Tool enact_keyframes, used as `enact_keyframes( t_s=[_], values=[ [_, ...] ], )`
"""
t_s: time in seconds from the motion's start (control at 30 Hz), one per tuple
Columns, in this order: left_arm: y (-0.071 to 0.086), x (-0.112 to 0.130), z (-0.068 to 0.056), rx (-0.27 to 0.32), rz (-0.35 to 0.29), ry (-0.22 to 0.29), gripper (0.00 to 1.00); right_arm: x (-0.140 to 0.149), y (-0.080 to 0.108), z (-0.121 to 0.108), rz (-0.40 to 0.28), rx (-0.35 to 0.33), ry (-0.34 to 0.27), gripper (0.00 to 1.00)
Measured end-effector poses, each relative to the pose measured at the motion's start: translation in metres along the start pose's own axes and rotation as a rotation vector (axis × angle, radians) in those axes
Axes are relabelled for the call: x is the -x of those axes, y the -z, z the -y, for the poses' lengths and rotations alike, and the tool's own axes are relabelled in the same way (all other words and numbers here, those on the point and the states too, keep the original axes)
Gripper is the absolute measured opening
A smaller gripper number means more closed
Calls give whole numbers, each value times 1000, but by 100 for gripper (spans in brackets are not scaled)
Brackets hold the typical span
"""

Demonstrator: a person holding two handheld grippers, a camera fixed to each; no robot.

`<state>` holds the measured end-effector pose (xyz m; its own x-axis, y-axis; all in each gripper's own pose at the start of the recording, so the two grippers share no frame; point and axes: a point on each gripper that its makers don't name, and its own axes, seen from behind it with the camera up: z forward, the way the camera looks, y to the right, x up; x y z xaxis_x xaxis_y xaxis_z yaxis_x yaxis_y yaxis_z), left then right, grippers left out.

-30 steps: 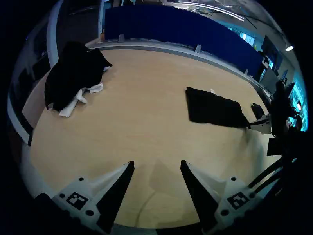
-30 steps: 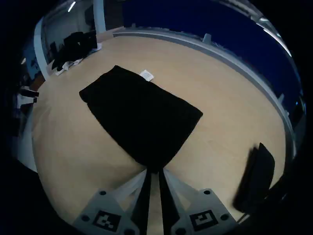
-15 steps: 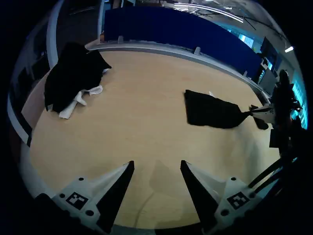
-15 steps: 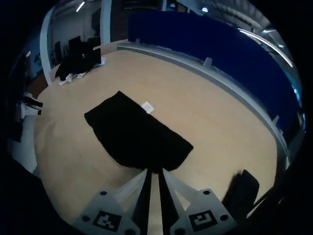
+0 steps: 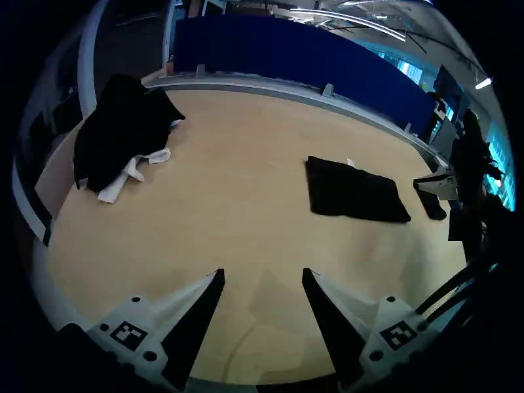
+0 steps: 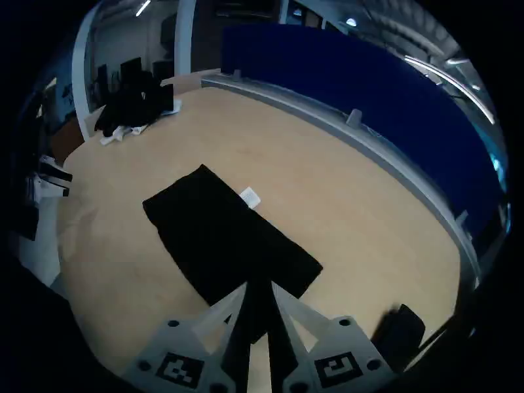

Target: Fold towel

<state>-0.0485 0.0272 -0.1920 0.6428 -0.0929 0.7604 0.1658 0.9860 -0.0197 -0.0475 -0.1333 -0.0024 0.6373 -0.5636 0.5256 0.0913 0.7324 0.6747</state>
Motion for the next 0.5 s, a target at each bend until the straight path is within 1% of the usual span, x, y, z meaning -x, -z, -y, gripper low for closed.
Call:
enact_keyframes(
  t_s=[0.13, 0.17, 0.23, 0.27, 0.3, 0.43, 0.5],
  values=[
    [-1, -1, 0, 4, -1, 1, 87, 3, 0, 1, -4, -5, -20, 12],
    [-1, -2, -1, 5, 0, 0, 88, 3, 1, 1, -5, -6, -23, 13],
    [-1, -2, -2, 7, 0, -3, 87, 5, 1, 1, -2, -4, -25, 32],
    [-2, -3, -2, 8, 0, -5, 87, 6, 1, 0, 1, -2, -24, 49],
    [-2, -3, -3, 9, 0, -7, 87, 8, 1, -1, 4, 1, -23, 63],
    [-3, -4, -4, 12, 1, -9, 87, 11, 1, -1, 12, -2, -19, 69],
    [-4, -4, -5, 13, 1, -8, 87, 12, 1, -1, 12, -1, -18, 69]
  ],
)
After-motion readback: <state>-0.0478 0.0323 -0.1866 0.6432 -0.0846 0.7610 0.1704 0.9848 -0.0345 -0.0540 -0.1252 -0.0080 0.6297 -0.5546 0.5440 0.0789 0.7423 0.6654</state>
